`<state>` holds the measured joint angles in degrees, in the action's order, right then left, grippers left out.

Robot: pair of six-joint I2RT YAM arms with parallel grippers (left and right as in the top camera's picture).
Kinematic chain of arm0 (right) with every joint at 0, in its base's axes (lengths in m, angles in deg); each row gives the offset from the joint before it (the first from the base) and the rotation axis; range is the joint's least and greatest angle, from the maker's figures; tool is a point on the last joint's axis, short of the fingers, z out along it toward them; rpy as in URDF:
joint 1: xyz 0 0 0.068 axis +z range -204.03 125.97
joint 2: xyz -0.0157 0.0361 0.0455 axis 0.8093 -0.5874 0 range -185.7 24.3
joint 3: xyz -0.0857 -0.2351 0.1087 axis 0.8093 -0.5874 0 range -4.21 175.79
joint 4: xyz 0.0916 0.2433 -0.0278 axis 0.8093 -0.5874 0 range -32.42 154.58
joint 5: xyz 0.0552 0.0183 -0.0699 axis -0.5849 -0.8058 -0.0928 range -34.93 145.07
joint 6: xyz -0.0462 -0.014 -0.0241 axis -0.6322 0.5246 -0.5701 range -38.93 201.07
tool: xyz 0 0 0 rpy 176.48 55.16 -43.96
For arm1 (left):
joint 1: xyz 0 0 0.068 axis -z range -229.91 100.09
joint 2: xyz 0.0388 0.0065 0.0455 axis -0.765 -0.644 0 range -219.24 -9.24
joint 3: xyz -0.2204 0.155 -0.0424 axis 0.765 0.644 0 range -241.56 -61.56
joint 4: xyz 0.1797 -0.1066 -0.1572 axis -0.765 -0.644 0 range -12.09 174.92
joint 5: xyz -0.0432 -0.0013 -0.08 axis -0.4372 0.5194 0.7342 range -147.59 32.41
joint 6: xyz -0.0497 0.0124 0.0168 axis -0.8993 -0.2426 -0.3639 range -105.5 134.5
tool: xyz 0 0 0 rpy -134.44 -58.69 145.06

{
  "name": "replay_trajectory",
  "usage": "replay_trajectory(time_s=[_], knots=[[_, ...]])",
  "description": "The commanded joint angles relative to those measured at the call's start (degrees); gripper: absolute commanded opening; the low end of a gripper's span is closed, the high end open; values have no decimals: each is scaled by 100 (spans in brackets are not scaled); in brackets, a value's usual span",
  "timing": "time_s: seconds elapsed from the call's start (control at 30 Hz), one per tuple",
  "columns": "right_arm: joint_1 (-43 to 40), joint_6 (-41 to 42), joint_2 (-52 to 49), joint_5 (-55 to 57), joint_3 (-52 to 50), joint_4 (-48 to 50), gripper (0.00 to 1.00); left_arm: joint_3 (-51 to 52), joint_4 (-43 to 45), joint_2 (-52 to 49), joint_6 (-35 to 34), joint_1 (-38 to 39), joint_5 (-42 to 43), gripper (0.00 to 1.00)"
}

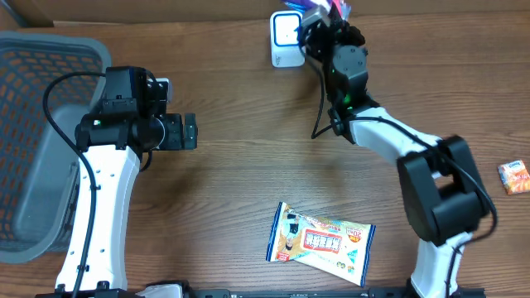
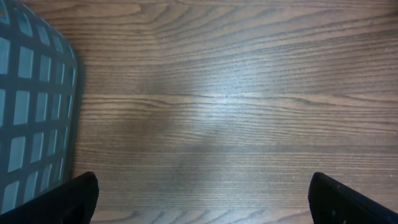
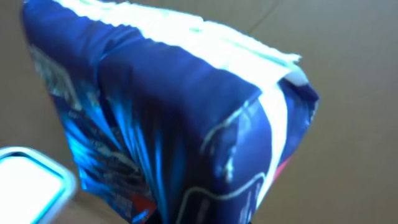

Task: Scan the item barcode
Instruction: 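Raise the purple package and hold it before the white scanner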

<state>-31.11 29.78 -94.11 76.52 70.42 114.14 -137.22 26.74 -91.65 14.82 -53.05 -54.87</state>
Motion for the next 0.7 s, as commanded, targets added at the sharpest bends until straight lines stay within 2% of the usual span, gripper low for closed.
replay_trajectory(time_s=[0.0, 0.23, 0.33, 0.67], knots=[[2, -1847, -363, -63, 85, 804, 4, -20, 9, 44, -55, -22, -35, 100], [-72, -3287, -1202, -647, 144, 1320, 4, -20, 11, 44, -55, -22, -35, 100], [-114, -3705, -1674, -748, 391, 2026, 4, -20, 9, 44, -55, -22, -35, 100], [-243, -3591, -2188, -940, 1545, 1904, 4, -20, 9, 44, -55, -22, -35, 100]])
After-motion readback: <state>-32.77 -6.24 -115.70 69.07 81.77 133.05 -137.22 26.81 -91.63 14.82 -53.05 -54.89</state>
